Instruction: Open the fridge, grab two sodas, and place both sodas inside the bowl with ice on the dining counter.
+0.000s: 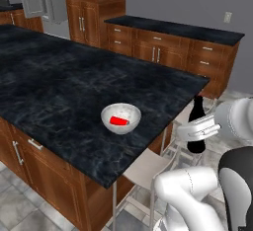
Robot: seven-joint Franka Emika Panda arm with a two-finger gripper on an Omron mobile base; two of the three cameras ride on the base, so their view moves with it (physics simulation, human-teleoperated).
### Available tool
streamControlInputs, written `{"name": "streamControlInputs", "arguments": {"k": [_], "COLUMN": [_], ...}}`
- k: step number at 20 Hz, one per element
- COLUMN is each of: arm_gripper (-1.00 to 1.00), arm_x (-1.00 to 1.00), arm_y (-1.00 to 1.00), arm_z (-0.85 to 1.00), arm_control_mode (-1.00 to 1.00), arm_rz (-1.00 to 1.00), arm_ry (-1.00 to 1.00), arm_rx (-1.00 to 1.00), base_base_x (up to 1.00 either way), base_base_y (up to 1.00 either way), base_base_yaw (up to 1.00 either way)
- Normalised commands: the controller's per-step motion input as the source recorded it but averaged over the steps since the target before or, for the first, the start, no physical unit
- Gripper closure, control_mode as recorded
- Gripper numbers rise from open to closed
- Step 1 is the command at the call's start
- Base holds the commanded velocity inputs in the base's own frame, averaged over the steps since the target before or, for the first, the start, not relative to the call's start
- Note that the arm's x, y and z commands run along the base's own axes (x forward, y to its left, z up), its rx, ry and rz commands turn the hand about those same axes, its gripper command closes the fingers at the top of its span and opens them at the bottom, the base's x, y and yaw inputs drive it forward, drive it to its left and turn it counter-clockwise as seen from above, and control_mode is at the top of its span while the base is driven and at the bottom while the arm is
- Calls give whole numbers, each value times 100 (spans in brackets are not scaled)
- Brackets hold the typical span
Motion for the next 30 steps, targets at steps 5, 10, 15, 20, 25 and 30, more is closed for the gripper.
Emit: {"name": "streamControlInputs", "arguments": {"k": [5,10,15,20,25,30], "arm_gripper": [100,100,100,100,100,100], "arm_x": [75,100,85,61,58,66], "arm_y": [34,7,5,7,8,21], "arm_z": [-1,-2,-47,-30,-29,-49], "arm_control_mode": [-100,-100,-100,-100,-100,-100], "arm_rz": [0,7,7,0,0,0], "arm_ry": [8,15,12,28,13,6], "arm_rx": [-4,0,-15,-24,-10,-4], "base_base_x": [4,0,0,0,0,0], "base_base_y": [2,0,0,0,0,0], "base_base_yaw": [0,0,0,0,0,0]}}
